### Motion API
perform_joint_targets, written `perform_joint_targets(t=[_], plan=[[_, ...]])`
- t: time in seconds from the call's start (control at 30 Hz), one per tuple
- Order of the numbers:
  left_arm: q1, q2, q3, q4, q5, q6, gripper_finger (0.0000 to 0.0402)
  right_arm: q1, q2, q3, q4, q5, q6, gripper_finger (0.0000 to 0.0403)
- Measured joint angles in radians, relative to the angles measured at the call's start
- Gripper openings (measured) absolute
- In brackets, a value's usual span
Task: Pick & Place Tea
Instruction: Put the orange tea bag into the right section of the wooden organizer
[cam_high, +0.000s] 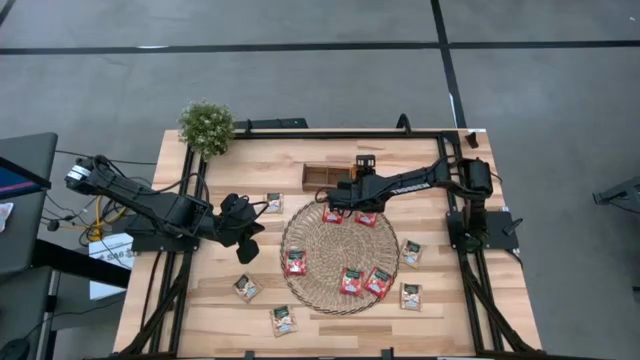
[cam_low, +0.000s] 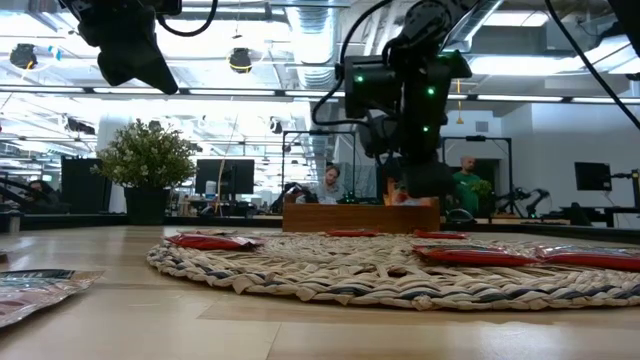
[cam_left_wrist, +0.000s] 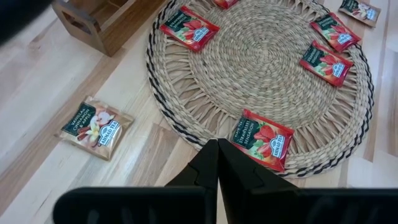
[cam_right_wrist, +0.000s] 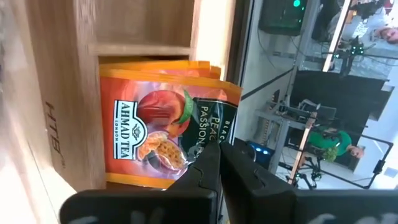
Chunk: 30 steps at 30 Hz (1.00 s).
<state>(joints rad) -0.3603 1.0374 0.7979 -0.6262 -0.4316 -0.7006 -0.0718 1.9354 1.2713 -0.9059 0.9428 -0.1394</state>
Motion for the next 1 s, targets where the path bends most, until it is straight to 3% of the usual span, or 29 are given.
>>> perform_joint_targets(t=[1.0], plan=[[0.000, 0.000, 0.000, 0.000, 0.000, 0.004, 0.0000, -0.016, 0.000, 0.000, 0.028, -0.067, -0.027, 0.0000]])
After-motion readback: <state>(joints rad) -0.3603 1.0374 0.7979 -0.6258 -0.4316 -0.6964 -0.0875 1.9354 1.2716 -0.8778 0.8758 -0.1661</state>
